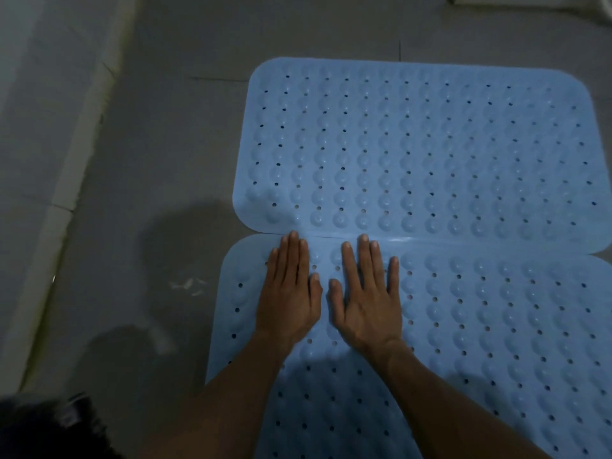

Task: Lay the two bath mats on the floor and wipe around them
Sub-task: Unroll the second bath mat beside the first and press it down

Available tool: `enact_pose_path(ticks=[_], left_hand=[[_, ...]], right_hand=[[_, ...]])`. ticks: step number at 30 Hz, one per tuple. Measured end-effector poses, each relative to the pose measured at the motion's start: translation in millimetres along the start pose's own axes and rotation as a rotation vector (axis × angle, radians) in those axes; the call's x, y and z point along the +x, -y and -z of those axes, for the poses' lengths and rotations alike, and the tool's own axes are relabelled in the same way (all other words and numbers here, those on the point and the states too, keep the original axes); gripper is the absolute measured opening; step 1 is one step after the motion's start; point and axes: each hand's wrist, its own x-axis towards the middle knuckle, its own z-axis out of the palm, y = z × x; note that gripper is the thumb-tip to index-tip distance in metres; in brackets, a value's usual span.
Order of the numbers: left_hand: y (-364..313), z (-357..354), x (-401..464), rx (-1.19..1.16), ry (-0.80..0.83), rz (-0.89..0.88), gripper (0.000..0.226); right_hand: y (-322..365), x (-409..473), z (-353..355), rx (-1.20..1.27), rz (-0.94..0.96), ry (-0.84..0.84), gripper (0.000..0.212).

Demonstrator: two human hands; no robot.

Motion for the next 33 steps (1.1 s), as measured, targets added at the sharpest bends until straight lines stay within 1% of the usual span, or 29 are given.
enact_pose_path(ticks=[5, 9, 18, 26, 33], left_hand=[[0.5, -1.9, 1.7, 0.060, 0.049, -0.011, 0.062], [2.4, -1.9, 4.2, 0.031, 0.097, -0.010, 0.065], [0.2, 3.8, 7.9, 0.032, 0.138, 0.006, 0.064], [-2.1, 5.7, 7.8, 0.030, 0.131, 0.022, 0.062], [0.2, 2.6, 5.2, 0.006, 0.083, 0.002, 0.062]], right_hand=[[-1.7, 1.0, -1.6, 0.014, 0.014, -0.025, 0.070], [-2.0, 4.2, -1.8, 0.032, 0.017, -0.034, 0.071], [-1.4, 4.6, -1.5, 0.044, 0.015, -0.079, 0.075], [-0.3, 3.6, -0.7, 0.019, 0.005, -0.097, 0.073], [0.5, 2.7, 1.7, 0.021, 0.002, -0.100, 0.073]])
